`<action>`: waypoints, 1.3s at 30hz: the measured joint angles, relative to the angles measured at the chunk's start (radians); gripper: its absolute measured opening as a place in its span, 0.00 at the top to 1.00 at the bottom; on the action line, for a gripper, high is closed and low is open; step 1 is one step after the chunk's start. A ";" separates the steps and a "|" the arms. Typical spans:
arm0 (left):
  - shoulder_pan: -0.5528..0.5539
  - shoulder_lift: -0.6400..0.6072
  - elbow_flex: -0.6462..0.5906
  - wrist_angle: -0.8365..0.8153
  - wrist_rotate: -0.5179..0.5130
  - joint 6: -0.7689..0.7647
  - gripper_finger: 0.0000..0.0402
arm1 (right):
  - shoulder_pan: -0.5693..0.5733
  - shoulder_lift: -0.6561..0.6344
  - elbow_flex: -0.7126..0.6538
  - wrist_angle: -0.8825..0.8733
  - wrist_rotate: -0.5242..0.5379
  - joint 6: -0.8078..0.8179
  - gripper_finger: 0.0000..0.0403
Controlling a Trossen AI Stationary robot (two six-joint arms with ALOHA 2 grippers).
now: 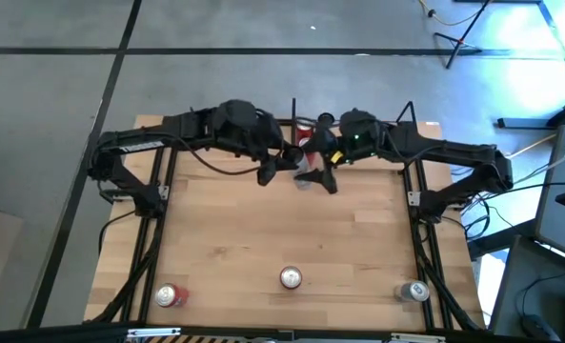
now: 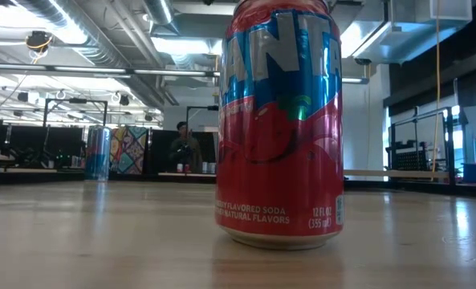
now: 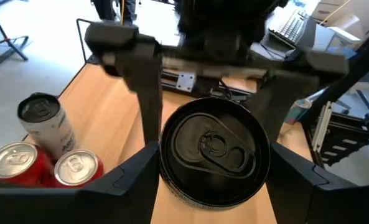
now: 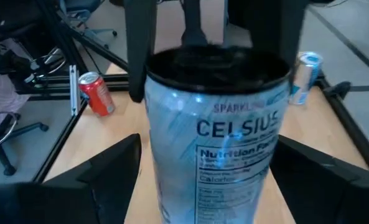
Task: Place canned beverage on shelf
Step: Put the white-blue soda can on the shelf aligned with other white-blue soda can
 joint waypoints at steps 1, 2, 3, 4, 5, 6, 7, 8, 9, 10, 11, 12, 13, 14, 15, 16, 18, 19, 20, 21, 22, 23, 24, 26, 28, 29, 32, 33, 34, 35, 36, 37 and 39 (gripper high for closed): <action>-0.005 -0.002 0.000 0.000 -0.005 0.000 0.46 | 0.009 0.006 0.000 0.007 0.002 -0.001 0.17; -0.008 -0.003 0.000 0.002 -0.009 0.000 0.46 | 0.017 0.011 0.000 0.011 0.011 -0.002 0.17; -0.010 -0.003 0.000 0.005 -0.009 0.000 0.46 | 0.024 0.016 0.000 0.014 0.018 -0.003 0.17; -0.010 -0.003 0.000 0.006 -0.009 0.000 0.46 | 0.032 0.019 0.000 0.015 0.028 -0.002 0.18; -0.010 -0.002 0.000 0.004 -0.009 0.000 0.46 | 0.038 0.020 0.000 0.014 0.041 -0.003 0.19; -0.010 -0.002 0.000 0.003 -0.007 -0.001 0.46 | 0.041 0.021 0.000 0.014 0.053 -0.003 0.22; -0.010 -0.002 0.000 0.004 -0.006 -0.001 0.46 | 0.041 0.021 0.000 0.015 0.056 -0.003 0.25; -0.010 -0.002 0.000 0.005 -0.005 0.000 0.46 | 0.041 0.021 0.000 0.017 0.056 -0.003 0.29; -0.010 -0.002 0.000 0.005 -0.004 0.004 0.46 | 0.040 0.020 0.000 0.018 0.056 -0.003 0.34; -0.010 -0.002 0.000 0.005 -0.003 0.005 0.45 | 0.037 0.018 0.000 0.016 0.057 -0.003 0.39; -0.009 -0.002 0.000 0.005 -0.003 0.005 0.43 | 0.038 0.016 0.000 0.012 0.059 -0.004 0.44; -0.009 -0.002 0.000 0.006 -0.004 0.005 0.42 | 0.038 0.013 0.000 0.009 0.059 -0.004 0.46; -0.010 -0.002 0.000 0.011 -0.006 0.005 0.40 | 0.038 0.007 0.000 0.006 0.063 -0.005 0.46; -0.010 -0.002 0.000 0.017 -0.009 0.005 0.37 | 0.038 -0.002 0.000 -0.001 0.076 -0.010 0.46; -0.010 -0.003 0.000 0.025 -0.013 0.005 0.35 | 0.038 -0.012 0.000 -0.010 0.091 -0.019 0.46; -0.010 -0.006 0.000 0.024 -0.014 0.000 0.33 | 0.038 -0.025 0.000 -0.026 0.109 -0.036 0.46; -0.009 -0.026 0.000 -0.005 -0.019 -0.003 0.29 | 0.036 -0.066 -0.001 -0.100 0.143 -0.071 0.46; -0.008 -0.038 0.000 0.000 -0.025 -0.004 0.28 | 0.027 -0.089 -0.002 -0.121 0.158 -0.086 0.46; -0.008 -0.049 0.001 -0.007 -0.028 -0.004 0.26 | 0.016 -0.107 -0.001 -0.139 0.169 -0.097 0.46; -0.008 -0.060 0.001 -0.021 -0.035 -0.004 0.25 | 0.007 -0.123 0.001 -0.162 0.175 -0.107 0.46; -0.008 -0.068 0.002 -0.038 -0.039 -0.004 0.24 | -0.008 -0.140 0.001 -0.191 0.176 -0.109 0.46; -0.009 -0.075 0.001 -0.061 -0.042 -0.004 0.23 | -0.027 -0.155 -0.003 -0.220 0.173 -0.109 0.46; -0.009 -0.079 0.001 -0.084 -0.047 -0.004 0.23 | -0.044 -0.170 -0.019 -0.226 0.173 -0.112 0.46; -0.009 -0.089 0.000 -0.116 -0.069 -0.004 0.23 | -0.083 -0.206 -0.074 -0.202 0.171 -0.116 0.46; -0.008 -0.101 0.000 -0.167 -0.091 -0.004 0.23 | -0.130 -0.254 -0.162 -0.147 0.164 -0.116 0.46; -0.007 -0.103 0.000 -0.172 -0.095 -0.004 0.23 | -0.158 -0.279 -0.215 -0.105 0.160 -0.116 0.46; 0.002 -0.100 0.000 -0.203 -0.088 0.000 0.23 | -0.245 -0.336 -0.377 0.057 0.119 -0.111 0.46; 0.007 -0.098 -0.001 -0.206 -0.081 0.000 0.24 | -0.272 -0.347 -0.425 0.112 0.100 -0.110 0.46; 0.015 -0.098 -0.002 -0.209 -0.073 0.001 0.24 | -0.298 -0.353 -0.469 0.164 0.081 -0.103 0.46; 0.022 -0.098 -0.005 -0.208 -0.066 0.001 0.24 | -0.322 -0.356 -0.511 0.219 0.059 -0.088 0.46; 0.031 -0.099 -0.011 -0.204 -0.060 0.000 0.25 | -0.344 -0.357 -0.545 0.272 0.040 -0.080 0.46; 0.041 -0.100 -0.016 -0.203 -0.059 -0.003 0.25 | -0.366 -0.355 -0.579 0.328 0.019 -0.074 0.46; 0.058 -0.097 -0.028 -0.209 -0.056 -0.006 0.26 | -0.400 -0.344 -0.638 0.421 -0.014 -0.070 0.46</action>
